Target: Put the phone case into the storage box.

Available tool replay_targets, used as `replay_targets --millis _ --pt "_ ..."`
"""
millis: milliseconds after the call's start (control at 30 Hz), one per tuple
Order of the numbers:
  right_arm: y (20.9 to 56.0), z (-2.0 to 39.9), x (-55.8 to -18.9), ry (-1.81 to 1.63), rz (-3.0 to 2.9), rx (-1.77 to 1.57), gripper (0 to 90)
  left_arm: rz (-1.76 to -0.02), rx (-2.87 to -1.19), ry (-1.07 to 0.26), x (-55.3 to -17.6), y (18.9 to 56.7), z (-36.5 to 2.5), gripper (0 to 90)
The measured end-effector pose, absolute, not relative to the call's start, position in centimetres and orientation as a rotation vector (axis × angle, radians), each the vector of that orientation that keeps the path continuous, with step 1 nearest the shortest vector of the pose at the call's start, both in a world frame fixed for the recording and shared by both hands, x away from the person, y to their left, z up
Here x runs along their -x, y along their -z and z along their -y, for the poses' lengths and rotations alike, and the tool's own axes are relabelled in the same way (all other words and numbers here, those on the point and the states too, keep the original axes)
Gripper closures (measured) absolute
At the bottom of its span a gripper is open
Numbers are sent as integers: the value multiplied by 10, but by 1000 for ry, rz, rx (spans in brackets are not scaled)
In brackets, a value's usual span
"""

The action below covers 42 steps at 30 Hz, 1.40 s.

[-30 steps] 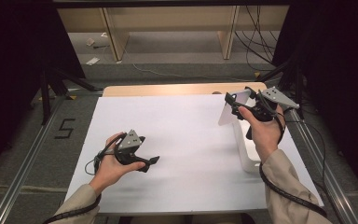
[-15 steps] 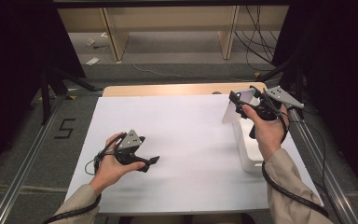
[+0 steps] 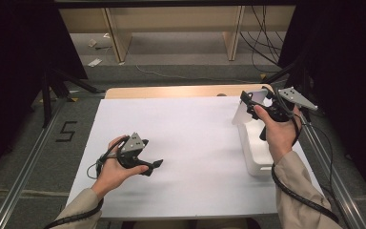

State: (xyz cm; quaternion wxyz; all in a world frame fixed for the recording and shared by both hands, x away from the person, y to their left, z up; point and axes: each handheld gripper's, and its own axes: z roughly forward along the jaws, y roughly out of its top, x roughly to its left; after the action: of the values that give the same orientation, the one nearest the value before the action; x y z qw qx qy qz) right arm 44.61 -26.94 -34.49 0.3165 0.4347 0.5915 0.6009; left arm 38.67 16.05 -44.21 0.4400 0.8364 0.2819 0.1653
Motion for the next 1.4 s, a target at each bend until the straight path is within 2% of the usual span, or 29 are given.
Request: replay_targets --millis 1400 --pt "346 283 -449 -1544 -1525 -1179 187 -702 -2077 -410 -387 442 -161 90"
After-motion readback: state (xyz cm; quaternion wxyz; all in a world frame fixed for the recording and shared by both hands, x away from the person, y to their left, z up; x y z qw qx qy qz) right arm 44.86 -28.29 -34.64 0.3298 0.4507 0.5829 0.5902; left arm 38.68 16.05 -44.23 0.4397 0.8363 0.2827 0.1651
